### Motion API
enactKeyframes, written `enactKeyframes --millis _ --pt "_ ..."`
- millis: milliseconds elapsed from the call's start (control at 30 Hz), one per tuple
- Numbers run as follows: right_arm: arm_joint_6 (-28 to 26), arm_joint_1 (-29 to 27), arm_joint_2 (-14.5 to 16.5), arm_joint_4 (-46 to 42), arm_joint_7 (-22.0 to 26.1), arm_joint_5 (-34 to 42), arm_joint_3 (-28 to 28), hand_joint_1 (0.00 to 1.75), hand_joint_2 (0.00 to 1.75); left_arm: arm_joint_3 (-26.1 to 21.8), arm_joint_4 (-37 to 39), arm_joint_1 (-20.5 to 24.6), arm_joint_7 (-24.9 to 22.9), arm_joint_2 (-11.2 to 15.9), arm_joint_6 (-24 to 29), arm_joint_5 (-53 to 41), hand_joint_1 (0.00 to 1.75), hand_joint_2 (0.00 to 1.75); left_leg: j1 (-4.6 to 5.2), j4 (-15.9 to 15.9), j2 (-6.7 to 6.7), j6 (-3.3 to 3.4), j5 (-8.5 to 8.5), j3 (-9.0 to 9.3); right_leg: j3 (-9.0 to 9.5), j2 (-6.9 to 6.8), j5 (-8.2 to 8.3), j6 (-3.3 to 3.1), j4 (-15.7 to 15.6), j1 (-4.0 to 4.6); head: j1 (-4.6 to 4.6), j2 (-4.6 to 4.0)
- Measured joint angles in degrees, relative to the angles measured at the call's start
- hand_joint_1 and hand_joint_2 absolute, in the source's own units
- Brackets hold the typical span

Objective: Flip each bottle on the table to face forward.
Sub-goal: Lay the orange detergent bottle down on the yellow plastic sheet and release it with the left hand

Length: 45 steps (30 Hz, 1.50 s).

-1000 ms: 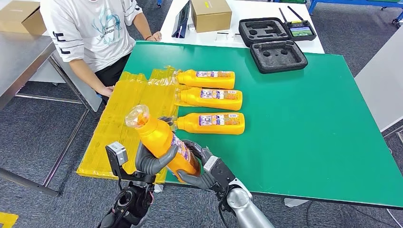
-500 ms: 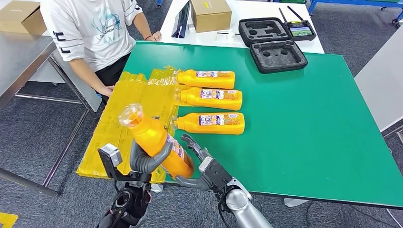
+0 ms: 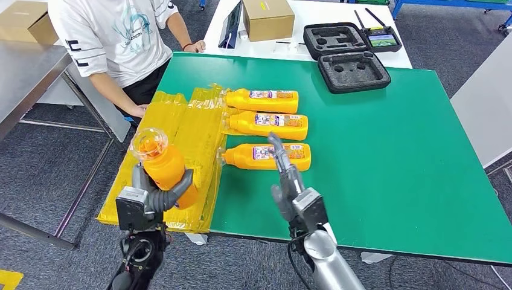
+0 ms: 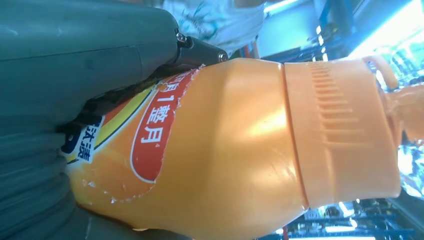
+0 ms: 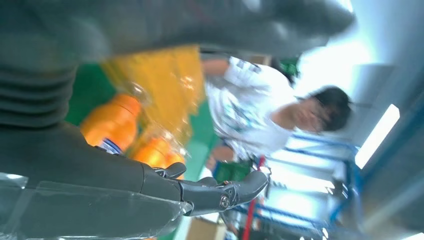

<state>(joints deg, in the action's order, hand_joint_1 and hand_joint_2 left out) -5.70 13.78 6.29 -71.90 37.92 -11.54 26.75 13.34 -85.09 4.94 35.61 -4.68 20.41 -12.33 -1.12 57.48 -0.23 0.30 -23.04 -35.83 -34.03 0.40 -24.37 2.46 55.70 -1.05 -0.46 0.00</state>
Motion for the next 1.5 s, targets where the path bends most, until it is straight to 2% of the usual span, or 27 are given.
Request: enactKeyframes --millis 267,367,400,467,533,700,833,1000,1167,1500 --pt "-0.2 0.0 -0.3 -1.2 0.0 0.2 0.0 0.0 0.0 -0.4 0.0 0.4 -0.1 0.3 0.1 -0.4 1.75 1.75 0.0 0.0 0.0 0.0 0.0 0.0 0.0 0.0 0.0 0.0 0.0 0.0 0.0 0.0" --pt "-1.0 -0.1 -0.7 -2.6 0.3 0.5 0.0 0.0 1.31 -0.9 0.1 0.8 -0.6 0.6 0.4 -1.7 1.75 1.75 0.0 0.0 0.0 0.0 0.0 0.0 -0.01 0.0 0.0 0.0 0.0 0.0 0.01 -0.01" --pt "-2.6 0.0 -0.9 -3.3 0.7 0.7 0.0 0.0 1.75 -1.0 1.1 2.2 -2.0 1.4 1.0 -4.9 1.75 1.75 0.0 0.0 -0.01 0.0 0.0 -0.01 -0.02 0.0 0.0 0.0 0.0 0.0 0.01 -0.01" --pt "-5.9 0.2 -1.5 -4.2 1.2 1.0 0.2 0.0 1.75 0.1 7.9 9.5 -6.1 5.0 0.6 -15.1 1.75 1.75 -0.04 0.0 -0.01 -0.07 0.08 -0.01 -0.04 -0.01 0.07 -0.08 0.0 0.04 0.02 0.0" --pt "-7.1 0.3 -1.7 -4.5 1.2 0.9 0.6 0.0 1.75 2.1 16.1 17.4 -8.7 8.6 -1.5 -21.8 1.75 1.75 -0.08 0.0 -0.01 -0.15 0.18 -0.01 -0.05 -0.01 0.14 -0.17 0.0 0.08 0.01 0.0" --pt "-5.8 0.3 -2.0 -4.5 1.4 1.3 2.1 0.0 1.75 7.3 27.3 27.0 -10.9 11.3 -7.1 -27.2 1.75 1.75 -0.08 0.0 0.0 -0.16 0.21 -0.02 -0.06 0.01 0.16 -0.16 0.0 0.07 0.02 0.0" --pt "-4.2 0.9 -1.9 -4.5 1.8 1.4 3.9 0.0 1.75 13.0 36.6 33.5 -12.1 12.2 -12.5 -30.5 1.75 1.75 -0.08 0.0 0.0 -0.16 0.21 -0.08 -0.09 0.01 0.16 -0.15 0.1 0.07 0.01 0.0" --pt "-2.9 2.9 -1.3 -3.9 1.1 1.5 5.5 0.0 1.75 18.3 45.0 38.6 -13.1 12.2 -17.5 -31.9 1.75 1.75 -0.08 0.0 0.0 -0.16 0.21 -0.08 -0.12 0.02 0.16 -0.15 0.1 0.08 0.01 0.0" --pt "-2.2 3.8 -0.9 -2.8 0.7 1.8 6.3 0.0 1.75 22.5 50.3 42.2 -14.6 12.2 -23.2 -34.1 1.75 1.75 -0.08 0.0 -0.01 -0.16 0.21 -0.1 -0.11 0.02 0.16 -0.15 0.1 0.08 0.01 0.0" --pt "-2.1 4.1 -0.6 -1.5 0.6 2.0 7.2 0.0 1.75 26.0 54.2 44.3 -15.6 12.3 -24.8 -35.4 1.75 1.75 -0.08 0.0 -0.01 -0.16 0.21 -0.11 -0.11 0.01 0.16 -0.15 0.1 0.07 0.01 0.0"
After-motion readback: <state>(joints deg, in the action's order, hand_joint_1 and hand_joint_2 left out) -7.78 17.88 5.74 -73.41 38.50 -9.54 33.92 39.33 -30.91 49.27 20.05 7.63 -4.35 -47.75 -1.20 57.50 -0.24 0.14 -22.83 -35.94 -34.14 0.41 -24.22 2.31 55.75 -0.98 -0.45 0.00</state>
